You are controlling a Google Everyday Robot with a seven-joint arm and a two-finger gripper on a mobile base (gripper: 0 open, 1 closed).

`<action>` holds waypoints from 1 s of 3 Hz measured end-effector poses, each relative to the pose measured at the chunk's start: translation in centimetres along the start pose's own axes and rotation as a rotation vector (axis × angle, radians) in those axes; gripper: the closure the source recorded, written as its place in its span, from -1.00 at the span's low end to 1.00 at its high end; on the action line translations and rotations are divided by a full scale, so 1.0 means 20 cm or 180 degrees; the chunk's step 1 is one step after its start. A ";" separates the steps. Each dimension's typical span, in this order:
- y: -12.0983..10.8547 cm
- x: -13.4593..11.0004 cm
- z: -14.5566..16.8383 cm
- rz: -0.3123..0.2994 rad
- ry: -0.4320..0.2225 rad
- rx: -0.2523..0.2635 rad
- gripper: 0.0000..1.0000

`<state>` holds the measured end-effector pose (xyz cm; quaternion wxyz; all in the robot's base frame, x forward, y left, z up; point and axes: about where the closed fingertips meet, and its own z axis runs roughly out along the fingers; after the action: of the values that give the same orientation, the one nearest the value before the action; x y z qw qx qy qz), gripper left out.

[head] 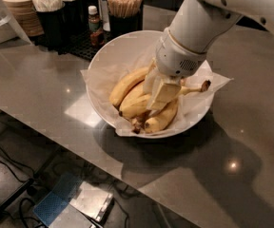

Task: Pick banana from white bowl

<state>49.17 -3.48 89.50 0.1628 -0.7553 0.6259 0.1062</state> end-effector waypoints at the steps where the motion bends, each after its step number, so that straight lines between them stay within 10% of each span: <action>1: 0.00 0.00 0.00 0.0000 -0.0002 0.0003 -0.22; 3: -0.02 -0.02 0.03 0.0007 -0.0083 -0.0009 0.02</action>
Offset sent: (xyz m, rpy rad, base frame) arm 0.0050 0.0047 -0.0035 0.0263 0.0069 -0.0022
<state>49.46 -2.91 89.14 0.1698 -0.7534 0.6244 0.1170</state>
